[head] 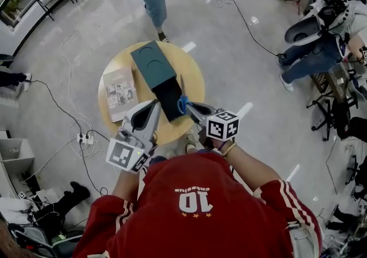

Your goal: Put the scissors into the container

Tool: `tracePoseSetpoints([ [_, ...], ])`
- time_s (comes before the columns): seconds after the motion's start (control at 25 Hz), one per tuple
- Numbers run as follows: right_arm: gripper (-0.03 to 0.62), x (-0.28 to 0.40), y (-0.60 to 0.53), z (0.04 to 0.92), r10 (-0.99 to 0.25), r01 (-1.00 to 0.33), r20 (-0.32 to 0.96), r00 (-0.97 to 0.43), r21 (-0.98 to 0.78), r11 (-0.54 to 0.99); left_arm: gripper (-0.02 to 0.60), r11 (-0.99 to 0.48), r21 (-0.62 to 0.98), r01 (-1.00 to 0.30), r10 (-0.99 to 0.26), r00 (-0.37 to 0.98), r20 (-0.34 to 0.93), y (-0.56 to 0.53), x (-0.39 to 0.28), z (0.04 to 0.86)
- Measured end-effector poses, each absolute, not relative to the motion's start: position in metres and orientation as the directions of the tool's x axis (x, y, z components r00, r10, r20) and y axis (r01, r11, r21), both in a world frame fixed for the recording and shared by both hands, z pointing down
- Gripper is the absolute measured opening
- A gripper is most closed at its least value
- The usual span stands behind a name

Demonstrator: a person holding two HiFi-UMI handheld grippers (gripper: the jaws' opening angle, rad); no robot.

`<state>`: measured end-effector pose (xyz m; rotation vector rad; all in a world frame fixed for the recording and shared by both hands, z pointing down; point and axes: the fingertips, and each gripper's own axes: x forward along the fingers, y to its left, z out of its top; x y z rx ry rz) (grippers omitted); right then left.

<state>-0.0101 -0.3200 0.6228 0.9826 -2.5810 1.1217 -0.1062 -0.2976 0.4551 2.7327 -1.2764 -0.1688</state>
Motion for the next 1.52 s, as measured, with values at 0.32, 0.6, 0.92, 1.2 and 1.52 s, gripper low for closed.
tracePoseSetpoints([
  [0.32,0.032,-0.016,-0.326,0.713,-0.426,-0.674,0.527,-0.735,-0.633,0.381,0.002,-0.634,0.174,-0.754,-0.769,0.637,-0.041,-0.294,-0.102,0.457],
  [0.6,0.032,-0.016,-0.334,0.760,-0.369,-0.728,0.630,-0.683,-0.630,0.272,0.002,-0.624,0.178,-0.761,-0.776,0.629,-0.030,-0.290,-0.106,0.456],
  [0.92,0.032,-0.025,-0.340,0.782,-0.319,-0.744,0.678,-0.662,-0.647,0.166,0.002,-0.610,0.181,-0.772,-0.787,0.617,-0.020,-0.288,-0.108,0.456],
  [1.2,0.034,-0.022,-0.331,0.802,-0.251,-0.774,0.740,-0.624,-0.629,0.070,0.002,-0.601,0.181,-0.779,-0.793,0.609,-0.014,-0.286,-0.109,0.455],
  [1.52,0.037,-0.016,-0.333,0.809,-0.252,-0.807,0.773,-0.582,-0.587,0.063,0.002,-0.596,0.179,-0.783,-0.797,0.605,-0.009,-0.286,-0.109,0.456],
])
